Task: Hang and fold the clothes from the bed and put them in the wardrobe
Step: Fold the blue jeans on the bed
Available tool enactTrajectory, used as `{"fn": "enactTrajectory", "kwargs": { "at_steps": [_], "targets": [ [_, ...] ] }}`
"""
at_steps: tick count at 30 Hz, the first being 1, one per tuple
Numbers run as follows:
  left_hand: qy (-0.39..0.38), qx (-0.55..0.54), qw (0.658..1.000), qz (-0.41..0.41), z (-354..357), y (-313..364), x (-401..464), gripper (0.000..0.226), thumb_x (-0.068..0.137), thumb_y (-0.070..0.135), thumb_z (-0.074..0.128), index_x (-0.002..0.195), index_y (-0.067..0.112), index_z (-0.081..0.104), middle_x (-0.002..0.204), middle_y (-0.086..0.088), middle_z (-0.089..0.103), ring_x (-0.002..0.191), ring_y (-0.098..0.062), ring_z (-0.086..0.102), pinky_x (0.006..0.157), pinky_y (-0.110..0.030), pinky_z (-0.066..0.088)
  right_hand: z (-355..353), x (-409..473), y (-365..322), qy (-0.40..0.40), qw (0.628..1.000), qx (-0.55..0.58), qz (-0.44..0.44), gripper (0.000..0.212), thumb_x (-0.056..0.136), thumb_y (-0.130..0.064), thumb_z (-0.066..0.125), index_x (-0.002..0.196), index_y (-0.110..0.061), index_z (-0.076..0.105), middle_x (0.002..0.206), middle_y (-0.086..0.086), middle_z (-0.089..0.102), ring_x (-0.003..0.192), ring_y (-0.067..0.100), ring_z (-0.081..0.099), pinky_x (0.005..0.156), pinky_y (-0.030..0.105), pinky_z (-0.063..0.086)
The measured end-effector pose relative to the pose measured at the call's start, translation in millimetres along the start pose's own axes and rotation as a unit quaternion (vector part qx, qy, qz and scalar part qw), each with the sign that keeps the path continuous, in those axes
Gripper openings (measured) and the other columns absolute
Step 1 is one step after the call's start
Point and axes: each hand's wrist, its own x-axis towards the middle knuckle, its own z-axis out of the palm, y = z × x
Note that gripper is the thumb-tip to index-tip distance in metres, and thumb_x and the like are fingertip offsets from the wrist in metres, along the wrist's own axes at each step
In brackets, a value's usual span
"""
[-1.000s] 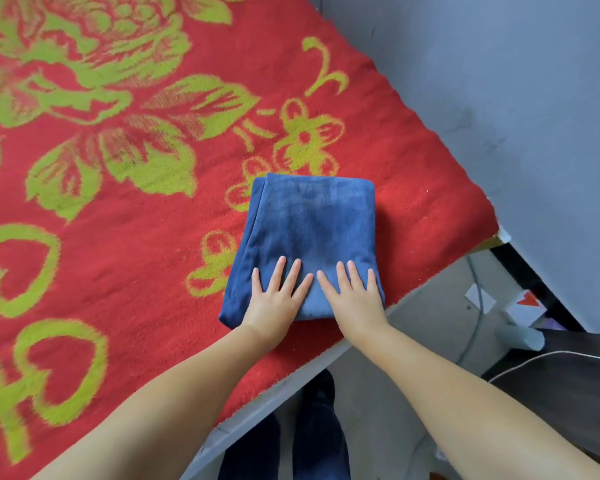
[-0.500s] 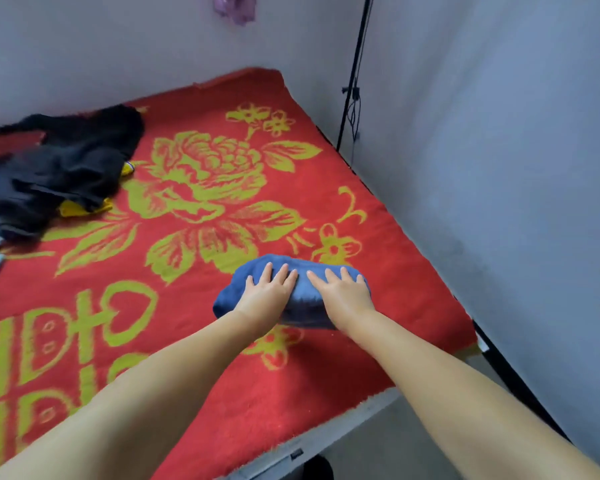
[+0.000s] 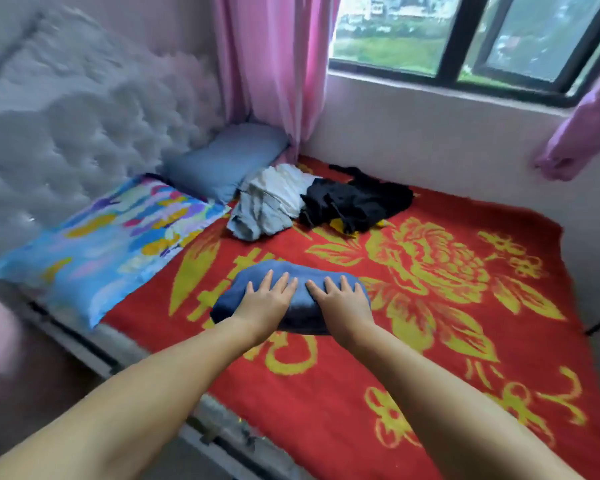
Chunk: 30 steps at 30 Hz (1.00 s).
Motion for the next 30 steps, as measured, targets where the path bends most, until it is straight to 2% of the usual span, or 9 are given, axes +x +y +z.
{"fn": "enactTrajectory", "kwargs": {
  "at_steps": [3, 7, 15, 19, 23, 26, 30],
  "targets": [
    [-0.005, -0.022, 0.996, -0.090, 6, -65, -65, 0.069, 0.099, 0.004, 0.037, 0.153, 0.017, -0.004, 0.161, -0.003, -0.005, 0.147, -0.033, -0.003, 0.112, -0.058, 0.021, -28, 12, -80, 0.023, 0.994, -0.032, -0.101, 0.072, 0.096, -0.024, 0.051, 0.152, -0.027, 0.008, 0.153, 0.012, 0.026, 0.142, 0.040, 0.021, 0.113, 0.050, 0.024],
    [-0.017, -0.046, 0.977, -0.207, 25, -142, -167, 0.069, 0.099, 0.002, 0.035, 0.153, 0.018, -0.005, 0.161, -0.002, -0.006, 0.147, -0.032, -0.004, 0.113, -0.057, 0.020, -53, 8, -204, 0.035, 0.972, -0.056, -0.225, 0.066, 0.098, -0.026, 0.046, 0.152, -0.026, 0.008, 0.154, 0.013, 0.025, 0.142, 0.040, 0.021, 0.112, 0.051, 0.025],
    [-0.028, -0.108, 0.911, -0.397, 115, -280, -401, 0.069, 0.096, 0.005, 0.039, 0.153, 0.018, 0.002, 0.160, 0.000, 0.000, 0.146, -0.031, 0.001, 0.112, -0.054, 0.023, -61, -56, -479, 0.031, 0.909, -0.097, -0.403, 0.084, 0.090, -0.025, 0.062, 0.153, -0.026, 0.006, 0.152, 0.013, 0.027, 0.137, 0.039, 0.028, 0.111, 0.046, 0.028],
    [-0.071, -0.123, 0.874, -0.464, 151, -329, -519, 0.076, 0.092, 0.005, 0.049, 0.152, 0.016, 0.004, 0.159, -0.002, 0.004, 0.145, -0.031, 0.006, 0.109, -0.052, 0.028, -47, -103, -613, 0.014, 0.875, -0.092, -0.475, 0.088, 0.085, -0.029, 0.068, 0.150, -0.029, 0.010, 0.145, 0.011, 0.036, 0.129, 0.036, 0.036, 0.107, 0.043, 0.032],
    [-0.123, -0.138, 0.836, -0.516, 179, -355, -604, 0.081, 0.090, 0.005, 0.055, 0.152, 0.012, 0.003, 0.159, -0.005, 0.004, 0.144, -0.033, 0.008, 0.109, -0.052, 0.028, -36, -135, -705, -0.008, 0.840, -0.077, -0.537, 0.075, 0.091, -0.031, 0.058, 0.151, -0.031, 0.012, 0.146, 0.010, 0.037, 0.130, 0.035, 0.035, 0.108, 0.042, 0.031],
    [-0.130, -0.147, 0.811, -0.551, 202, -374, -660, 0.083, 0.089, 0.002, 0.056, 0.152, 0.010, 0.002, 0.158, -0.007, 0.007, 0.144, -0.035, 0.010, 0.108, -0.053, 0.031, -29, -155, -771, -0.018, 0.812, -0.090, -0.576, 0.079, 0.091, -0.030, 0.060, 0.152, -0.033, 0.009, 0.151, 0.010, 0.031, 0.136, 0.037, 0.030, 0.110, 0.043, 0.030],
    [-0.152, -0.172, 0.786, -0.574, 229, -398, -701, 0.083, 0.089, 0.000, 0.055, 0.152, 0.011, 0.002, 0.158, -0.007, 0.008, 0.145, -0.036, 0.010, 0.109, -0.053, 0.030, -22, -166, -832, -0.025, 0.784, -0.108, -0.611, 0.074, 0.093, -0.024, 0.054, 0.152, -0.031, 0.010, 0.151, 0.010, 0.032, 0.133, 0.037, 0.033, 0.108, 0.042, 0.031]
  ]
}}
